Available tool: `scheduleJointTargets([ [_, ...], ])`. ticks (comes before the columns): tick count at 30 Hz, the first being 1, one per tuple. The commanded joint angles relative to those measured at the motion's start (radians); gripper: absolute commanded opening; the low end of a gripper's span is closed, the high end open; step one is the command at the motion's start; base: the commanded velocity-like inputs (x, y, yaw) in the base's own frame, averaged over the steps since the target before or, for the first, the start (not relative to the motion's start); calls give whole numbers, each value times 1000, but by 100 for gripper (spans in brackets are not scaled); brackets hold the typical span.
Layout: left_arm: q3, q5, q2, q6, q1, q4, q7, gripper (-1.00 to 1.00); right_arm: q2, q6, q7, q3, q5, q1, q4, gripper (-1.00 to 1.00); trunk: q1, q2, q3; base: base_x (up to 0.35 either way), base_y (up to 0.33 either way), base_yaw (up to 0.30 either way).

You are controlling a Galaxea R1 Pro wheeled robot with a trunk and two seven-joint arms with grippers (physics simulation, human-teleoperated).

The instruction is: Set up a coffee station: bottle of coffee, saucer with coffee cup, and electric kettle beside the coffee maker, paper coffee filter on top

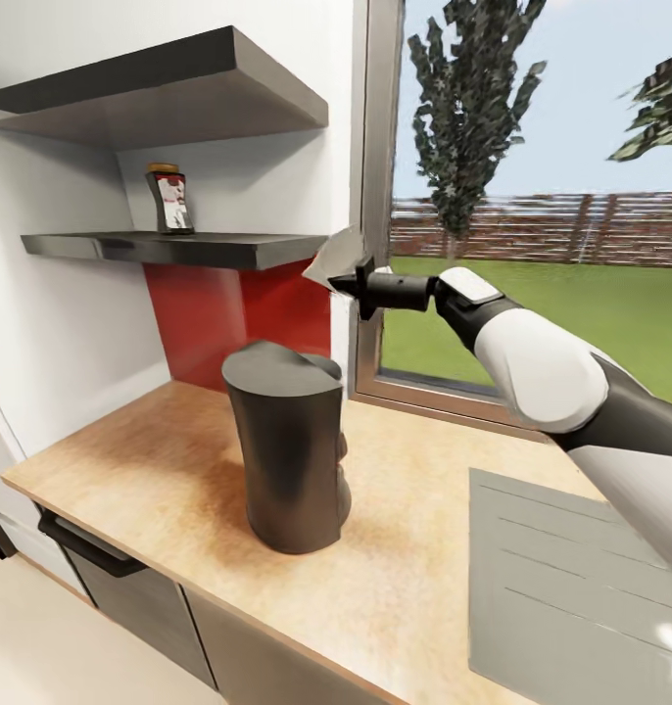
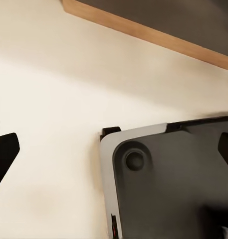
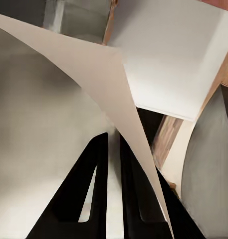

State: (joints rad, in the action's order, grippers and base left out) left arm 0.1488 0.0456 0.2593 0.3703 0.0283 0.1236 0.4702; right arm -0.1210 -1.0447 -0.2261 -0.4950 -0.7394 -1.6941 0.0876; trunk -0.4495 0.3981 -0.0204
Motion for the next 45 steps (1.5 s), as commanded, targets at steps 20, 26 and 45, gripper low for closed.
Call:
scheduleJointTargets([
  [20,9,5,0,2,1,-4,-13,100,1,-2,-13,-87,-44,-1,50,-100,-1,2,-2,-55,-193,0],
  [26,10,4,0,2,1,-4,-14,100,-26,-2,229,-41,-20,-1,82,-100,-1,2,-2,-4,-5,0],
  [45,10,3,1,2,1,-25,-15,100,-54,1,1139,-40,-413,-70,88,-100,-1,2,-2,0,0,0],
])
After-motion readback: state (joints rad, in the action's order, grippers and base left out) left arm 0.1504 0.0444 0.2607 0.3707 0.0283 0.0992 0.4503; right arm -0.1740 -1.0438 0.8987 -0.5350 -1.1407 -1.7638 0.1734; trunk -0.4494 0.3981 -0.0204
